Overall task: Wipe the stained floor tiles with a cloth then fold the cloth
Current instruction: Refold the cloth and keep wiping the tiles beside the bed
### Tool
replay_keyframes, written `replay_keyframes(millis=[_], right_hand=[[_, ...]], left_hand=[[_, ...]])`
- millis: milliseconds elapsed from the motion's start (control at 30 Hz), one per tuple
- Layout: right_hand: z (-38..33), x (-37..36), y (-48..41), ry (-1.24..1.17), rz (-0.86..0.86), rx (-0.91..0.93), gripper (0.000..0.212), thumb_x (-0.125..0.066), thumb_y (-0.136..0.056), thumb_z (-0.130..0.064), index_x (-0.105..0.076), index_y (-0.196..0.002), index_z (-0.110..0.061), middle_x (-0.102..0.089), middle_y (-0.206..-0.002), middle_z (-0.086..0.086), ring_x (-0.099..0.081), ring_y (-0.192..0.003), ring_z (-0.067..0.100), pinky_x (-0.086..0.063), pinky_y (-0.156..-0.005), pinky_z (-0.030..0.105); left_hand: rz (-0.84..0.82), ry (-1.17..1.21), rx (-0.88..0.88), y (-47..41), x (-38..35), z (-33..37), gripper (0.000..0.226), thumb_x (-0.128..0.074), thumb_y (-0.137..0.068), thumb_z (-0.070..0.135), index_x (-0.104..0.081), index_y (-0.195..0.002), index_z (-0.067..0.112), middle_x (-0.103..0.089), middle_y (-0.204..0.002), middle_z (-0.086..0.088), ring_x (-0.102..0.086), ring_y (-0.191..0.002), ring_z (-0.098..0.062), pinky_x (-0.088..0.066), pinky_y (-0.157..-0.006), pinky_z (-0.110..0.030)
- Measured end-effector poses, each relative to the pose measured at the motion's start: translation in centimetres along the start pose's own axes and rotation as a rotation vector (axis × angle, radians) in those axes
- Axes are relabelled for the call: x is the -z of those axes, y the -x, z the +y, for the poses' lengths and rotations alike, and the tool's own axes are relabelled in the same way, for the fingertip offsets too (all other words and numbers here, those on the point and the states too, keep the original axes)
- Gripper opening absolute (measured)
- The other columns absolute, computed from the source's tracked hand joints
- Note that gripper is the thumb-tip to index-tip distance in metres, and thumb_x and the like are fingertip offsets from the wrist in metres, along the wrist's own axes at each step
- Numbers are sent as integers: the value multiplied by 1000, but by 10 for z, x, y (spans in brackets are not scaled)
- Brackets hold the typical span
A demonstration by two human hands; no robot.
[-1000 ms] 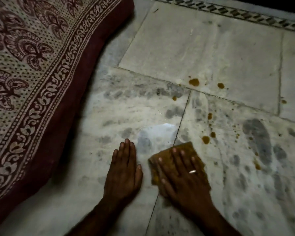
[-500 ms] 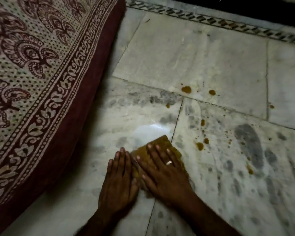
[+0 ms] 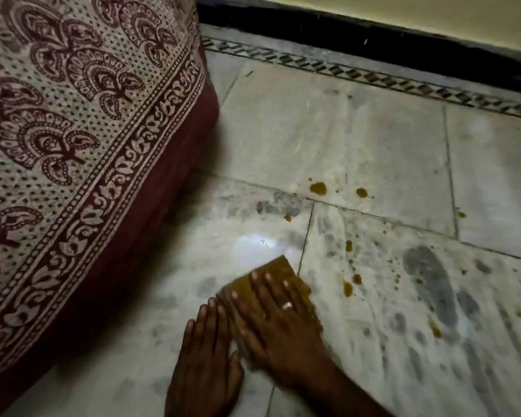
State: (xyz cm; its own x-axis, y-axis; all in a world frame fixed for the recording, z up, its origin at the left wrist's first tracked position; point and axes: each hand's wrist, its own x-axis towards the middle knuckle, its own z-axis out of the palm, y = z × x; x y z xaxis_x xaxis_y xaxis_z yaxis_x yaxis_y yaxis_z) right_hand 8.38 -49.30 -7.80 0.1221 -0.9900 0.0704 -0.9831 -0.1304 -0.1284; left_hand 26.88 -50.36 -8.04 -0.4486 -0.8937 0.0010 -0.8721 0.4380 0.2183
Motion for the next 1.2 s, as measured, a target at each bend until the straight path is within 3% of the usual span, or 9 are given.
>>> replay_keyframes(millis=[167, 333, 433, 600, 800, 900, 967, 1067, 1200], right_hand=[[53, 10, 13, 39, -10, -133, 62, -43, -99, -52, -30, -159, -37, -27, -167, 8, -28, -154, 28, -25, -121, 51], [49, -1, -70, -20, -40, -303, 62, -24, -105, -53, -11, -163, -36, -8, -171, 10, -6, -158, 30, -10, -126, 53], [22, -7, -70, -22, -43, -208, 62, -29, -105, -51, -16, -163, -32, -12, -170, 13, -9, -158, 33, -17, -124, 57], [-13, 2, 14, 22, 13, -46, 59, -45, -102, -49, -34, -158, -34, -29, -166, 10, -25, -155, 29, -26, -119, 51], [27, 21, 119, 121, 3, -226, 58, -44, -99, -50, -41, -155, -35, -38, -162, 9, -43, -146, 30, -36, -112, 49], [66, 24, 137, 149, 27, -414, 58, -36, -102, -47, -38, -157, -28, -32, -164, 14, -35, -150, 34, -36, -114, 56], [90, 28, 129, 122, 26, -534, 61, -34, -103, -47, -30, -160, -27, -29, -166, 14, -26, -154, 32, -32, -118, 56], [119, 26, 84, 90, 51, -670, 63, -27, -103, -50, -14, -162, -31, -28, -166, 15, -27, -153, 33, -21, -122, 51], [119, 21, 37, 71, 29, -656, 64, -29, -103, -50, -12, -163, -31, -23, -167, 17, -23, -155, 35, -16, -123, 51]], left_hand=[[-22, -13, -18, -2, 1, 1, 74, -45, -83, 38, -46, -145, -2, -41, -155, -22, -33, -145, -33, -17, -119, -42], [-3, 1, -25, -1, 3, 2, 74, -45, -86, 40, -44, -147, -1, -39, -157, -20, -37, -145, -32, -25, -117, -45], [6, 1, -25, 0, -2, 0, 68, -41, -92, 39, -45, -146, -2, -40, -157, -20, -39, -144, -33, -30, -115, -47], [34, 5, 15, -2, -4, 4, 67, -14, -105, 36, -50, -140, -8, -42, -153, -26, -34, -143, -35, -19, -118, -45], [-31, 69, -163, -23, -14, 54, 69, -18, -106, 46, -42, -147, -4, -36, -158, -23, -37, -146, -35, -28, -116, -49], [-44, 73, -257, -56, -19, 72, 71, -19, -106, 50, -40, -150, -1, -32, -161, -19, -34, -148, -33, -25, -119, -47], [-50, 54, -316, -78, -24, 82, 71, -20, -105, 50, -39, -151, 0, -31, -161, -17, -33, -149, -31, -23, -120, -45], [-31, 35, -363, -104, -32, 95, 69, -29, -103, 47, -37, -152, -1, -30, -162, -19, -30, -150, -31, -23, -122, -46], [-6, 23, -378, -109, -37, 102, 65, -32, -101, 38, -32, -154, 0, -27, -163, -19, -26, -152, -30, -22, -123, -47]])
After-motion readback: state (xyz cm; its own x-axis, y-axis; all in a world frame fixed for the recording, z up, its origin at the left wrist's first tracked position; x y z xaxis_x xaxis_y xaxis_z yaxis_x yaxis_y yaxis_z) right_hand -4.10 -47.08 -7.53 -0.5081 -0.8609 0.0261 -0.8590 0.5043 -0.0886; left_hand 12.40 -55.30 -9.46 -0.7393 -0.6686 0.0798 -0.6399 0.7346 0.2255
